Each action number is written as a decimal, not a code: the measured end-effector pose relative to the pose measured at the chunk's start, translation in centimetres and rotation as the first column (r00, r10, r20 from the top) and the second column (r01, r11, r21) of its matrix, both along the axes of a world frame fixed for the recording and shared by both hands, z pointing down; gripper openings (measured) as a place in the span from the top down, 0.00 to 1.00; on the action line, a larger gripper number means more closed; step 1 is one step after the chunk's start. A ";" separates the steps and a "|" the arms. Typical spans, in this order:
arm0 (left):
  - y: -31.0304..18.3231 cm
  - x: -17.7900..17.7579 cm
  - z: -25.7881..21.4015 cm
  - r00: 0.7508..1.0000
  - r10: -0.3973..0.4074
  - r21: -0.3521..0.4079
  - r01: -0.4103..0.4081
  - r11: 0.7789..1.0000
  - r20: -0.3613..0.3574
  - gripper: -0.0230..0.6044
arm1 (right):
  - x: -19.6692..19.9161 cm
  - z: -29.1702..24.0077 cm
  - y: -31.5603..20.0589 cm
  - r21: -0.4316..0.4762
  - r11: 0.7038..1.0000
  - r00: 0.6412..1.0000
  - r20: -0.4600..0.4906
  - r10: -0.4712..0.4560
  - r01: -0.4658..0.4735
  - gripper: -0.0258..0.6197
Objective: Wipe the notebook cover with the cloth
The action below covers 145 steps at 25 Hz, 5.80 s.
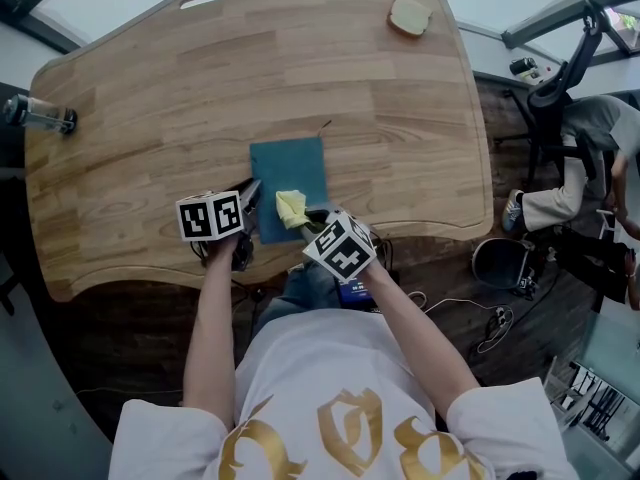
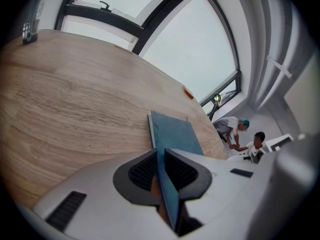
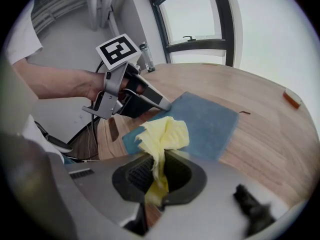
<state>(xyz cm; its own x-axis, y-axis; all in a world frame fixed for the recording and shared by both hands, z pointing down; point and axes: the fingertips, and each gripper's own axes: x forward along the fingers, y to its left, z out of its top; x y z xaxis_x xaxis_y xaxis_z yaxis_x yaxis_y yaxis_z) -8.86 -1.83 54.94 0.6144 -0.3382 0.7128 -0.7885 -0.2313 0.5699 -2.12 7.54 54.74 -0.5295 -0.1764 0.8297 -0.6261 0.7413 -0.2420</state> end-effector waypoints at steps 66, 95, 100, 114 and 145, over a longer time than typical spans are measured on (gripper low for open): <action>0.3 0.1 0.4 1.000 0.010 -0.032 -0.011 0.999 -0.023 0.87 | 4.4 0.0 -11.8 0.137 0.963 0.970 -0.035 0.240 -0.233 0.90; 0.3 0.1 0.3 1.000 0.009 -0.035 -0.010 0.999 -0.024 0.87 | -2.3 0.0 -11.7 0.047 0.997 0.998 -0.017 0.064 -0.063 0.90; 0.3 0.1 0.4 1.000 0.009 -0.039 -0.010 0.999 -0.030 0.88 | -3.5 0.0 -10.2 0.031 0.999 1.000 -0.004 0.012 -0.012 0.90; 0.4 0.2 0.4 1.000 0.012 -0.039 -0.013 0.999 -0.029 0.88 | -4.5 0.0 -5.8 -0.004 0.999 0.999 0.008 -0.046 0.046 0.90; 0.0 0.1 0.0 1.000 0.015 -0.007 -0.015 1.000 -0.007 0.87 | -3.9 -0.1 1.3 -0.048 0.981 0.981 0.068 -0.183 0.186 0.90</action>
<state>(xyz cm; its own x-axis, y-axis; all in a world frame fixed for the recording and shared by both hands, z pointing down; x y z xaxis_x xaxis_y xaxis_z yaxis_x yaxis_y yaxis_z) -8.77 -1.82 54.94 0.6245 -0.3239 0.7107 -0.7808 -0.2387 0.5774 -6.04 8.85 54.62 -0.6004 -0.0266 0.7993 -0.4619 0.8274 -0.3194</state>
